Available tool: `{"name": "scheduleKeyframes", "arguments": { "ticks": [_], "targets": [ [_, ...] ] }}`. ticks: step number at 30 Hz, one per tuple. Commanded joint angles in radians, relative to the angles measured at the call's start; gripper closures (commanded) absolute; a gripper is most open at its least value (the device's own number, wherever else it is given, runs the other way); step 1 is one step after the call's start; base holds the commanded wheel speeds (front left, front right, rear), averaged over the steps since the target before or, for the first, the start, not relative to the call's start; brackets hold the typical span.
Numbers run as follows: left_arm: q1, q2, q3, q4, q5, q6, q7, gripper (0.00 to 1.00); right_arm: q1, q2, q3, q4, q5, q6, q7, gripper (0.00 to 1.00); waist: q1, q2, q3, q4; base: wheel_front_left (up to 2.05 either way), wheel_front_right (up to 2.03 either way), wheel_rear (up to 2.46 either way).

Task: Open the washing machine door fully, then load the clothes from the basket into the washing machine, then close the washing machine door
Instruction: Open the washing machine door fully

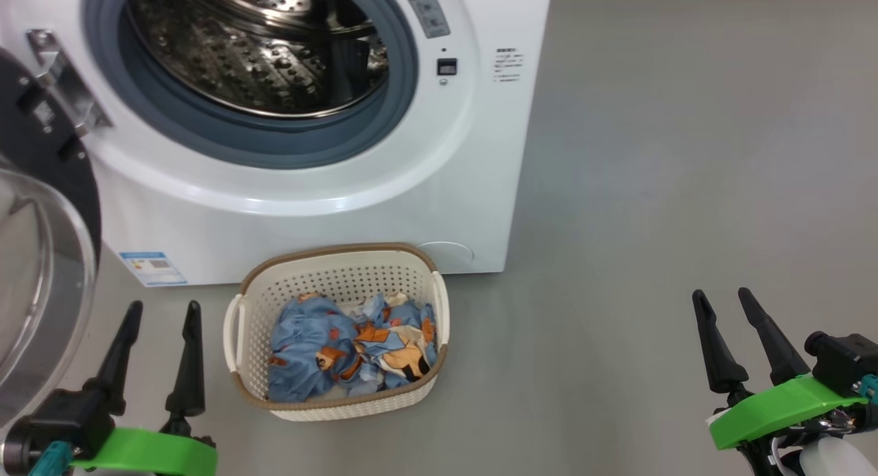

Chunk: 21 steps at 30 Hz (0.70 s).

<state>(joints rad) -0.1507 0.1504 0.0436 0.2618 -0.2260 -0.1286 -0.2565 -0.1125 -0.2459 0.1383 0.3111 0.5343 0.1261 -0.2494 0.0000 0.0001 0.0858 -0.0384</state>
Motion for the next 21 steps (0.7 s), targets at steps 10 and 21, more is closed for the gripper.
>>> {"name": "scheduleKeyframes", "arguments": {
  "ticks": [10,21],
  "targets": [
    [-0.002,0.038,0.009,-0.040,-0.030,-0.002,-0.005,0.00,-0.003,-0.008,0.009,-0.027,-0.013,0.005,-0.012,0.00,0.0000,-0.0001,0.002,-0.043,0.00,0.00,0.00],
    [0.007,0.044,-0.008,-0.044,-0.051,-0.002,-0.005,0.00,0.001,-0.014,0.008,-0.025,-0.012,0.005,-0.012,0.00,0.0000,-0.0001,-0.008,-0.052,0.00,0.00,0.00]
  ]
}}
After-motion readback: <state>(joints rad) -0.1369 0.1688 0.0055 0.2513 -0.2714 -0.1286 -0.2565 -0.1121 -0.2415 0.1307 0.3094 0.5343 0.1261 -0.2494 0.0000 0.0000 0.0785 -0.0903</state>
